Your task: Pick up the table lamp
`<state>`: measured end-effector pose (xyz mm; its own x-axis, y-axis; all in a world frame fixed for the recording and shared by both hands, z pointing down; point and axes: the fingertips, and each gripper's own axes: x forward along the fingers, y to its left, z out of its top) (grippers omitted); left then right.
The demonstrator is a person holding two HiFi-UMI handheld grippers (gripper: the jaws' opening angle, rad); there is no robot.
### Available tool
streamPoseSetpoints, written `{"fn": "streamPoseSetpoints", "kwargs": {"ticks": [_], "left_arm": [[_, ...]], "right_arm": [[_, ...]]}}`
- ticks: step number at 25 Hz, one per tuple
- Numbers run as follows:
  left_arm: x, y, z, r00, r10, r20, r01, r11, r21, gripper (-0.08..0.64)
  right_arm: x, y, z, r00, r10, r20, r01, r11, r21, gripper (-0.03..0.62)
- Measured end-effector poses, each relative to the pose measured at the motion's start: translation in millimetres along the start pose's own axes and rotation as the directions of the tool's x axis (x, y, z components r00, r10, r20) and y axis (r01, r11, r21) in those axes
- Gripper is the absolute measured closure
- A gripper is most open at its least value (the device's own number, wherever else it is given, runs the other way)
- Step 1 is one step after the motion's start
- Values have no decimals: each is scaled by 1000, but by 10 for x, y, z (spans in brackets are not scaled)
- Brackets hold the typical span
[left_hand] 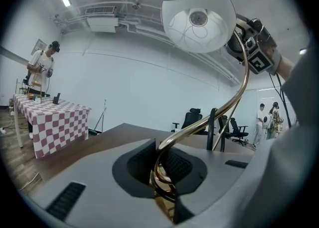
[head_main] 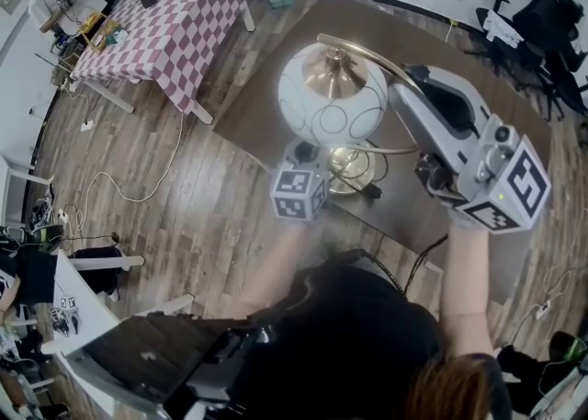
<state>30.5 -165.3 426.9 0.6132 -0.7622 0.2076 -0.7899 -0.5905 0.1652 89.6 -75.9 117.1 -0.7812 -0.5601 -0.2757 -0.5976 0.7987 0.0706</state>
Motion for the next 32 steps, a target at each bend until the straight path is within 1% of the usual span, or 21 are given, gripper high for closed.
{"fn": "streamPoseSetpoints", "kwargs": {"ticks": [5, 11, 17, 32], "left_arm": [[-31, 41, 59, 1000, 7, 12, -7, 1000, -5, 531], [-58, 92, 43, 1000, 17, 21, -16, 1000, -18, 529], [-49, 66, 90, 1000, 17, 20, -17, 1000, -21, 529], [-48, 23, 40, 999, 38, 20, -38, 999, -21, 529]], "right_arm": [[64, 36, 41, 1000, 11, 5, -11, 1000, -8, 549], [112, 105, 18, 1000, 22, 9, -22, 1000, -13, 549], [111, 82, 63, 1000, 24, 6, -24, 1000, -11, 549], [31, 85, 49, 999, 50, 11, -50, 999, -1, 549]]}}
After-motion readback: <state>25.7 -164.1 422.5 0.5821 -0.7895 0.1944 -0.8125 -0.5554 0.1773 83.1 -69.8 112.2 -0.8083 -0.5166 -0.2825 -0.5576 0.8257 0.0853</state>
